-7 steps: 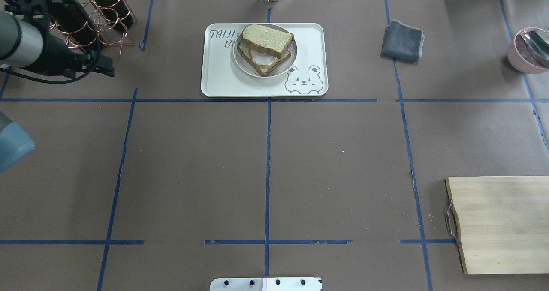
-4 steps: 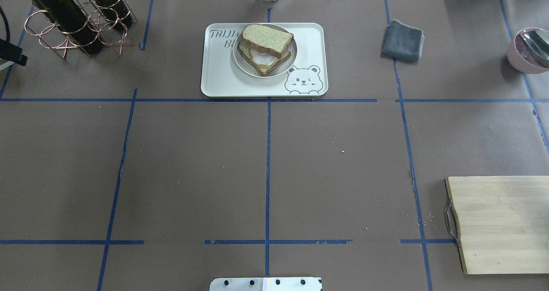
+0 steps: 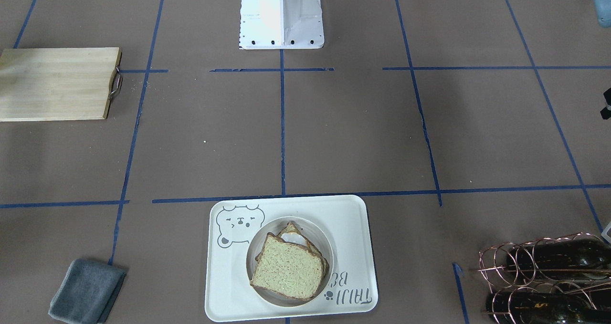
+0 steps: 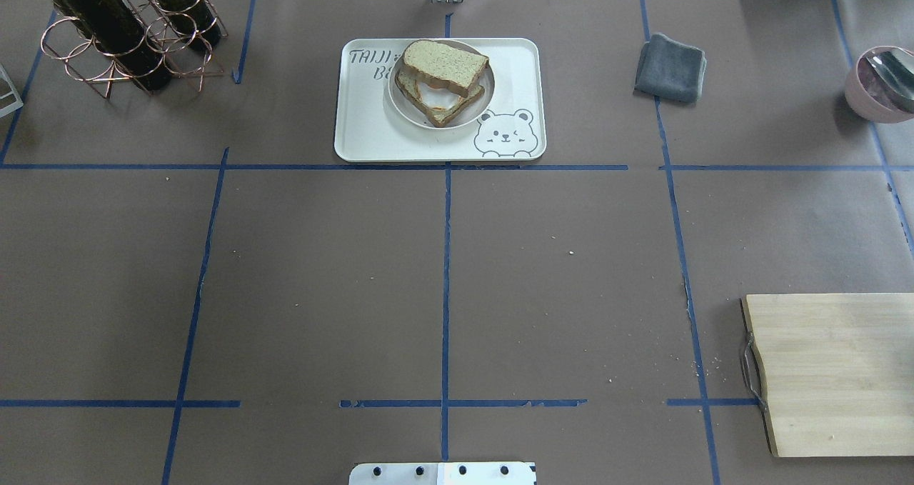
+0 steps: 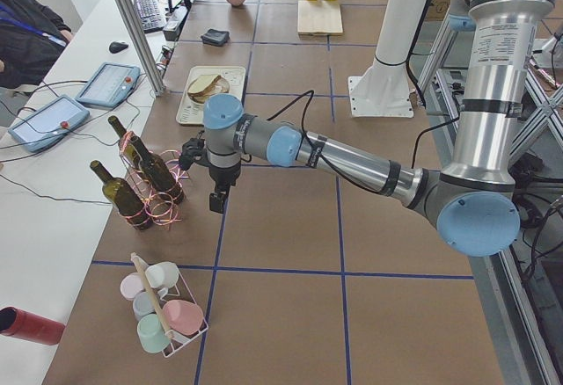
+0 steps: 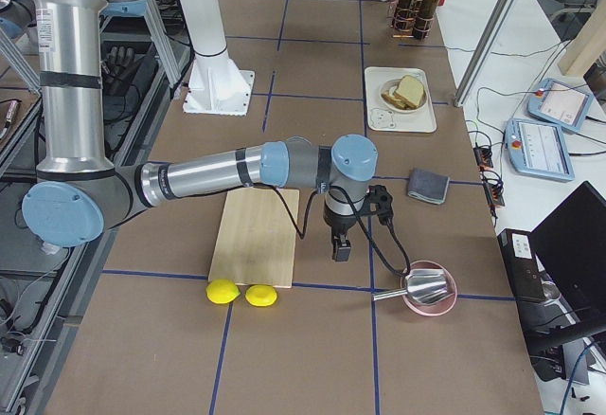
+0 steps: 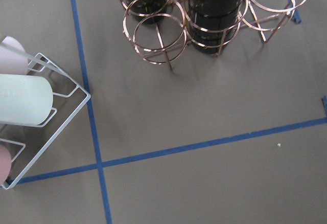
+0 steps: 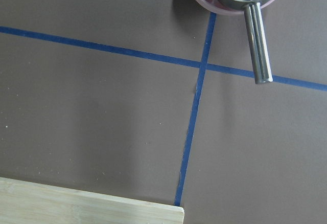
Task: Make sandwich and place on tray
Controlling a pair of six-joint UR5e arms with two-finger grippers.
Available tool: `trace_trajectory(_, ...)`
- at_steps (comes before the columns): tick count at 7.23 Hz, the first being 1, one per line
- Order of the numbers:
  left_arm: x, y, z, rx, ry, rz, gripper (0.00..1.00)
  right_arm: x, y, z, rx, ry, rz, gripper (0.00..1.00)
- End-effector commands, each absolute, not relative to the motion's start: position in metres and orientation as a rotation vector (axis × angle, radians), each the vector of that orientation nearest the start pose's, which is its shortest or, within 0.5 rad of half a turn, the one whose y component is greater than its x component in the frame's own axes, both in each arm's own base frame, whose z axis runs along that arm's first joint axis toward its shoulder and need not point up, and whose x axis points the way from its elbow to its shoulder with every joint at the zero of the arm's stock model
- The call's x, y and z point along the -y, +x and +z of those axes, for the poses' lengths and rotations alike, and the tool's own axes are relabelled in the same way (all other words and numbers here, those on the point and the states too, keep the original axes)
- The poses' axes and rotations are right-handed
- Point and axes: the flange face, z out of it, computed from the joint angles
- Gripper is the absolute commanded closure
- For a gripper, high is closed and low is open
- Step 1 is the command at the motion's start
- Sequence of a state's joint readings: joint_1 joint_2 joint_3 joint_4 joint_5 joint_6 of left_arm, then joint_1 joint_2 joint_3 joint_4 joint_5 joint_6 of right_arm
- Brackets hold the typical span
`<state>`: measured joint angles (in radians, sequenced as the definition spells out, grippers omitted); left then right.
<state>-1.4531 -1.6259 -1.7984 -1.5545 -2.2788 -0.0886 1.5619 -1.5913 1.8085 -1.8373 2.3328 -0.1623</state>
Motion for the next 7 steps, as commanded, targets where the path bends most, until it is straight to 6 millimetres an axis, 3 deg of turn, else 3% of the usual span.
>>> trace_trajectory(1,0.494,-0.041,0.586,-0.736,0.107,0.086,0.0,0.465,0.07,0.595,0.846,-0.007,-0.084,0.0)
trace_trajectory(2,0.49,-0.057,0.615,-0.769,0.081,0.079,0.0,0.465,0.074,0.601,0.839,0.005,-0.084,0.0)
trace_trajectory(3,0.488,-0.058,0.633,-0.775,0.062,0.095,0.0,0.462,0.077,0.617,0.836,0.025,-0.086,0.0)
trace_trajectory(4,0.488,-0.059,0.636,-0.777,0.056,0.089,0.0,0.463,0.08,0.629,0.836,0.031,-0.081,0.0)
trace_trajectory(7,0.487,-0.058,0.639,-0.789,0.045,0.082,0.0,0.46,0.091,0.635,0.834,0.031,-0.055,0.0)
